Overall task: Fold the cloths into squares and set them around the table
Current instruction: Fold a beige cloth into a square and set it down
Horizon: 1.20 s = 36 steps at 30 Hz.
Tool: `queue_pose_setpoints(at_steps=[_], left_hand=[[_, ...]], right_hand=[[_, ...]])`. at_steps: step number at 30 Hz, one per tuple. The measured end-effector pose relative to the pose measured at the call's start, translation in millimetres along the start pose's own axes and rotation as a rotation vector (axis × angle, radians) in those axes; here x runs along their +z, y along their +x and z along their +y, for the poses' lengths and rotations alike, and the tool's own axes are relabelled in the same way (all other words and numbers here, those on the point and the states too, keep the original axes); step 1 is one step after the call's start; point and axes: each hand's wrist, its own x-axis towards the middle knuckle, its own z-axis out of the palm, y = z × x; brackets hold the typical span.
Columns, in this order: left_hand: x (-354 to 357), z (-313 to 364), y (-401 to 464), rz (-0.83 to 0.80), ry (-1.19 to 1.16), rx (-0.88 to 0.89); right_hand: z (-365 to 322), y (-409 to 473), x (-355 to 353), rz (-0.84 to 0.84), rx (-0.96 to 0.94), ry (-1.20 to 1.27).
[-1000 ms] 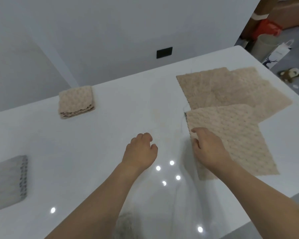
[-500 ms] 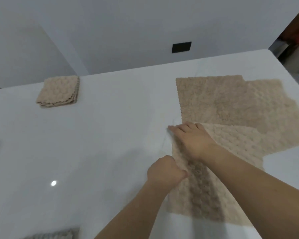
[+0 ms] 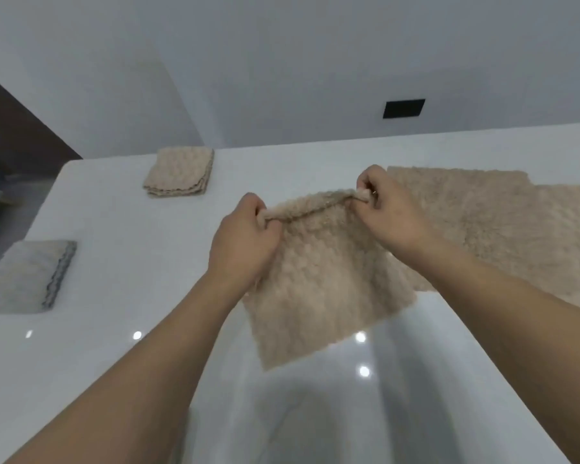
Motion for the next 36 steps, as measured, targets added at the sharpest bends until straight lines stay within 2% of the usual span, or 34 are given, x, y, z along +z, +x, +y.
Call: queue_pose_setpoints(at_steps=[2, 4, 6, 8, 11, 15, 18, 21, 23, 26, 28, 31, 33, 36], left_hand=[[-25.8, 4.9, 0.2, 0.198, 0.018, 0.176], [-43.7, 6.1, -2.3, 0.329, 0.105, 0.329], [-51.8, 2.0, -7.4, 0.368, 0.182, 0.451], [-49.0, -9.6, -17.2, 0.338, 0.228, 0.523], [-22.6, -40.2, -40.7, 0.175, 0.258, 0.531], [31.2, -83.1, -84.0, -0.187, 0.309, 0.479], [51.4, -96.7, -113.5, -0.383, 0.304, 0.418], [59.9, -108.5, -167.8, -0.405, 0.278, 0.429], [60.3, -109.4, -198.9, -0.426, 0.215, 0.396], [54.3, -102.9, -234.4, -0.544, 0.114, 0.358], [50.2, -97.8, -249.5, -0.62, 0.051, 0.338], [46.0, -93.1, -255.5, -0.544, 0.05, 0.345], [43.4, -93.1, -245.2, -0.373, 0.078, 0.351], [43.4, -98.6, -217.2, -0.167, 0.055, 0.311]], right_hand=[[-21.8, 8.2, -0.2, 0.055, -0.016, 0.131], [-36.5, 11.9, -1.0, 0.133, -0.031, 0.184], [-42.8, 9.0, 0.4, 0.199, -0.044, 0.202], [-39.2, -0.2, 8.1, 0.263, -0.059, 0.209], [-18.6, -24.7, 29.8, 0.274, -0.094, 0.176], [22.0, -77.5, 62.3, 0.007, -0.19, -0.038], [40.1, -119.3, 69.1, -0.007, -0.203, -0.101], [47.2, -179.9, 65.5, -0.033, -0.189, -0.095], [49.4, -216.7, 57.1, -0.142, -0.128, -0.136], [55.2, -250.9, 41.3, -0.233, -0.042, -0.247], [60.4, -259.8, 31.1, -0.228, 0.038, -0.188], [65.2, -263.0, 26.2, -0.257, 0.109, -0.179], [66.9, -256.3, 28.1, -0.249, 0.123, -0.234], [68.1, -232.1, 34.7, -0.114, 0.063, -0.288]])
